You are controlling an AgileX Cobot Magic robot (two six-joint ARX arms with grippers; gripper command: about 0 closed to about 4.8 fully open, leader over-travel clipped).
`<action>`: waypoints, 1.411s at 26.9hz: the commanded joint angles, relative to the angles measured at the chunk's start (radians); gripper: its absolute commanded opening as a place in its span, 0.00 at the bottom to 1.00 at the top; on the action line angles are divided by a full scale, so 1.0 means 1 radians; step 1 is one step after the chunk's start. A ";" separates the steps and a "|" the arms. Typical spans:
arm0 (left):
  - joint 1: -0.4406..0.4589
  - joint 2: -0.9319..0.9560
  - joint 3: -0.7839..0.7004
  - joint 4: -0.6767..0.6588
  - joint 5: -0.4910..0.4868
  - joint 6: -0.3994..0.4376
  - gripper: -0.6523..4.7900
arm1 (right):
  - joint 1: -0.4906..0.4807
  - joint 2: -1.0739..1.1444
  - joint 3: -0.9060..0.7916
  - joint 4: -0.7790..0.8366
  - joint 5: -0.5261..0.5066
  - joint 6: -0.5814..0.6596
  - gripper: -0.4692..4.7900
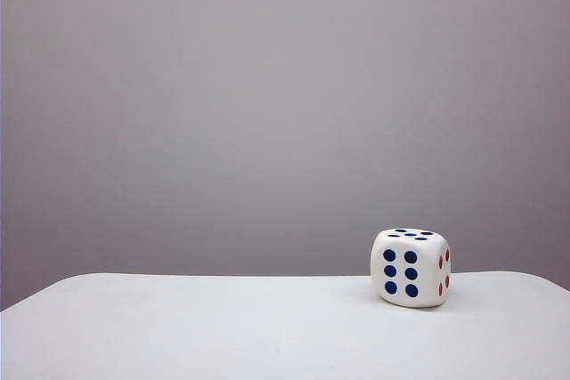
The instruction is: Pick up the dice on the table and roll the dice.
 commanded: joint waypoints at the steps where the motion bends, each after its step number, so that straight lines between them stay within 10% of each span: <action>1: 0.002 0.000 -0.027 0.012 -0.044 0.001 0.11 | 0.000 0.000 -0.063 0.016 0.010 0.005 0.08; 38: 0.002 0.000 -0.073 -0.069 -0.058 0.053 0.22 | -0.002 0.000 -0.119 -0.127 0.018 0.067 0.08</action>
